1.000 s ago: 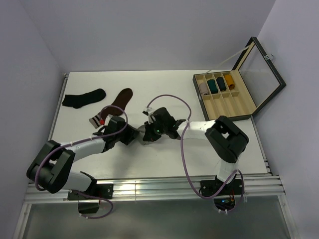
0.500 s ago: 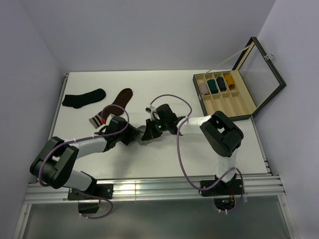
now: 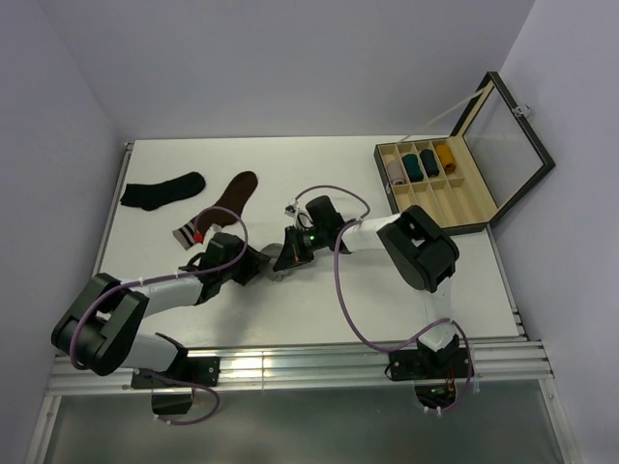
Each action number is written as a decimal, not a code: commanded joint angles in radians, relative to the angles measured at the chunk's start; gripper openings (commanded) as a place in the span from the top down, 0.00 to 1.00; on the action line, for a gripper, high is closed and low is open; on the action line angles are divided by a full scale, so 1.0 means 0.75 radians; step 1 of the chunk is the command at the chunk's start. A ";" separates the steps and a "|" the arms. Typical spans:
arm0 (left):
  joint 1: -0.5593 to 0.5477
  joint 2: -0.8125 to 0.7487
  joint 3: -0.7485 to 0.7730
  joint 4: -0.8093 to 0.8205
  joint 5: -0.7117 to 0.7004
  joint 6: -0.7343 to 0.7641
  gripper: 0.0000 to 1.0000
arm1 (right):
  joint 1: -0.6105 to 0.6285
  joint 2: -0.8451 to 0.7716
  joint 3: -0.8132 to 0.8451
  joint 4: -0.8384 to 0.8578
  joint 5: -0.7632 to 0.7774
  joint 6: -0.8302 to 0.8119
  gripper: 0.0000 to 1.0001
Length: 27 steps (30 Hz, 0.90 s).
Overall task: Roll the socks
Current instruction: Roll the sock at the center of the board.
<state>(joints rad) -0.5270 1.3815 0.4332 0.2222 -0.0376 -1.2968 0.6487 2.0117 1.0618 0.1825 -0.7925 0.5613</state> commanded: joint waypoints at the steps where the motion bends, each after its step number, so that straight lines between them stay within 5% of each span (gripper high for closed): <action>1: -0.003 0.011 -0.017 -0.046 -0.003 0.021 0.50 | -0.004 0.069 0.018 -0.133 0.063 -0.012 0.96; 6: -0.001 0.111 0.024 -0.112 -0.001 0.009 0.74 | -0.002 0.016 0.032 -0.151 0.097 -0.065 0.83; 10: -0.001 0.168 0.032 -0.122 0.036 0.005 0.99 | 0.025 -0.133 -0.013 -0.133 0.236 -0.178 0.57; 19: -0.001 0.216 0.140 -0.243 0.062 0.085 1.00 | 0.233 -0.553 -0.219 0.000 0.954 -0.501 0.39; 27: -0.001 0.248 0.194 -0.282 0.087 0.119 1.00 | 0.436 -0.529 -0.238 0.078 1.163 -0.732 0.38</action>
<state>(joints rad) -0.5255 1.5223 0.5858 0.1516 0.0269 -1.2644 0.9470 1.5829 0.8768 0.1898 -0.0406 0.1192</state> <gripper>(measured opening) 0.134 0.617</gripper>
